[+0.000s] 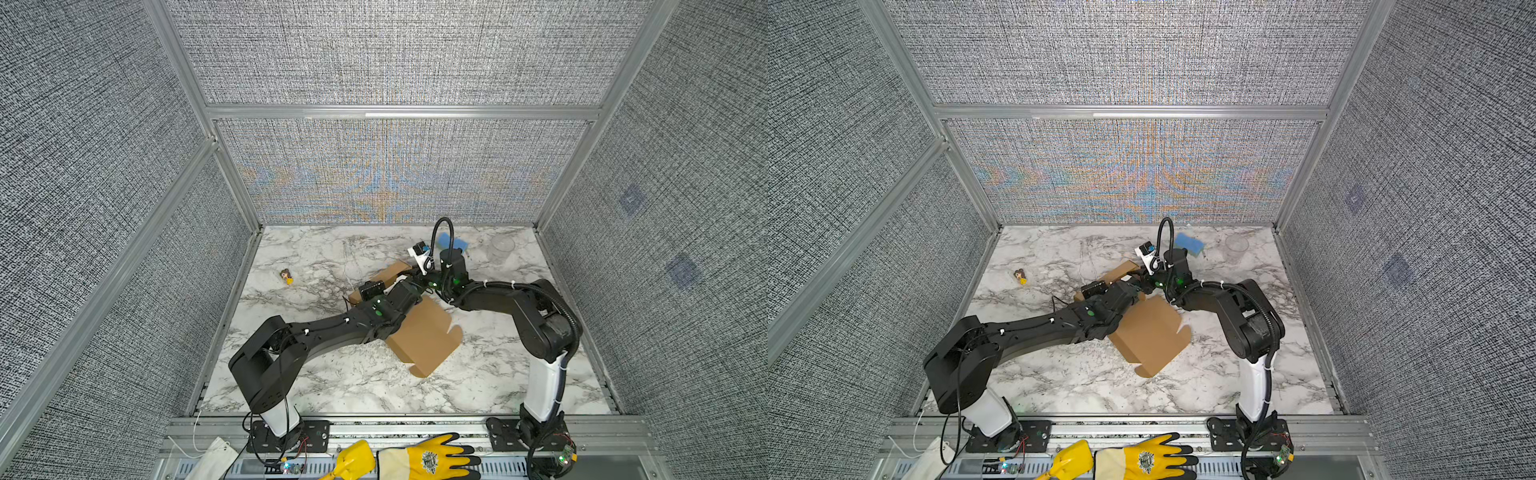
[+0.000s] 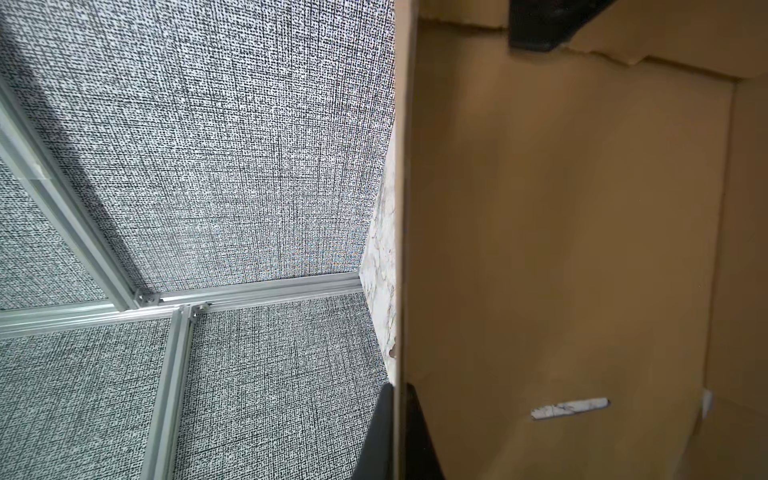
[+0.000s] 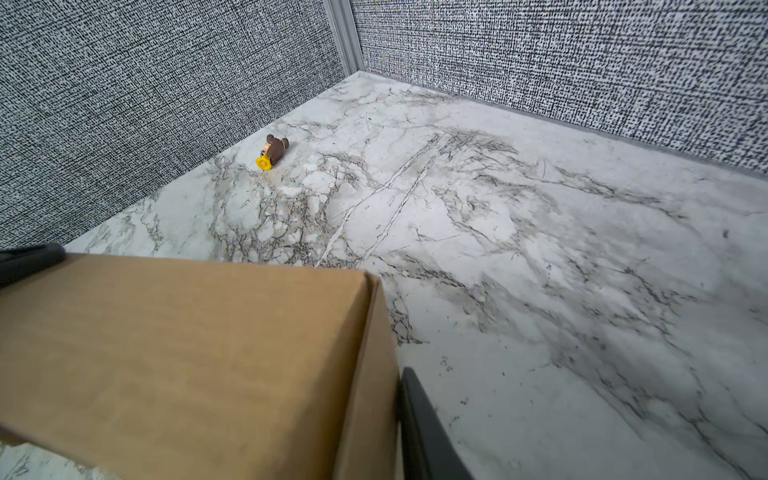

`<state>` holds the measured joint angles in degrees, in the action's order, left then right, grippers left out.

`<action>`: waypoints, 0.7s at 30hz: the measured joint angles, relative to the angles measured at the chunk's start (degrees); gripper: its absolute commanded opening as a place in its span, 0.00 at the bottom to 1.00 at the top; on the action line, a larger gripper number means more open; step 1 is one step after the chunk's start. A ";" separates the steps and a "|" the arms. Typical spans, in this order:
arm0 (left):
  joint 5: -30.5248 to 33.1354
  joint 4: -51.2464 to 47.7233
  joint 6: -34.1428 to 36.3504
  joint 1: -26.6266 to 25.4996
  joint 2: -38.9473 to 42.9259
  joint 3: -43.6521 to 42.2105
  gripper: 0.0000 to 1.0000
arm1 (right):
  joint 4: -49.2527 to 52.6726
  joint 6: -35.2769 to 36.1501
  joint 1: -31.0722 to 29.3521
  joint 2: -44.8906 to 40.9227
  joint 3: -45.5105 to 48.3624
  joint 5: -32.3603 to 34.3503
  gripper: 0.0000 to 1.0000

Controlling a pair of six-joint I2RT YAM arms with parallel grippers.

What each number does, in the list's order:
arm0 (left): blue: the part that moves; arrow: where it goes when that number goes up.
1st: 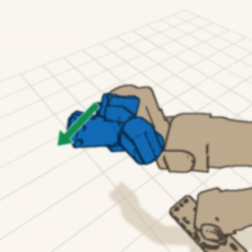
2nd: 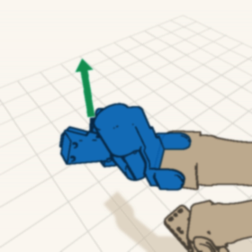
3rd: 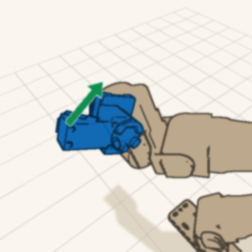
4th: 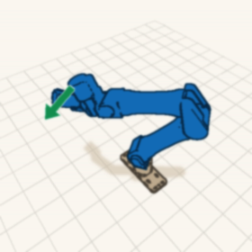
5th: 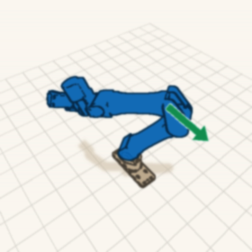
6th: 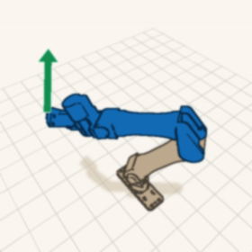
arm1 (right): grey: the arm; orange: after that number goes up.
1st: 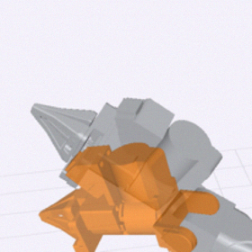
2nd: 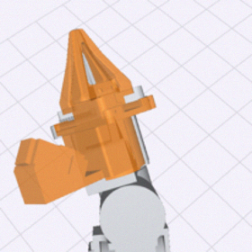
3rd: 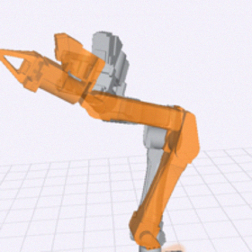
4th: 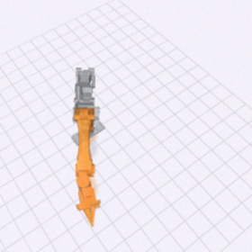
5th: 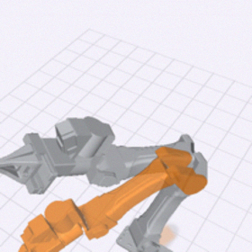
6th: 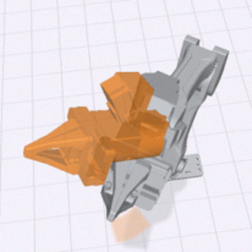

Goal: Fold the paper box

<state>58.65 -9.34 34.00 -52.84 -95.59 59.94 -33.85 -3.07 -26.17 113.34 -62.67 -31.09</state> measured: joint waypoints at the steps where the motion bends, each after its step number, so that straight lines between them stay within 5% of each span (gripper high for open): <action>1: -0.09 -0.09 -0.09 0.02 0.00 0.04 0.00 | -0.20 0.00 0.00 0.00 0.11 0.11 0.22; 9: -0.35 -0.98 -1.49 0.42 0.00 2.14 0.02 | 0.81 0.15 -0.15 -0.42 0.28 2.40 0.01; 15: -3.80 -4.61 -5.53 0.96 -0.11 7.06 0.45 | 3.23 -1.60 -0.04 -2.45 1.20 5.40 0.00; 21: -10.16 -10.82 -12.66 1.88 0.76 15.93 0.64 | 6.27 -3.80 0.33 -4.48 1.40 8.85 0.00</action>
<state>48.49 -20.16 21.34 -50.96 -94.83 75.88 -27.57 -6.87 -25.85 108.86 -61.28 -22.24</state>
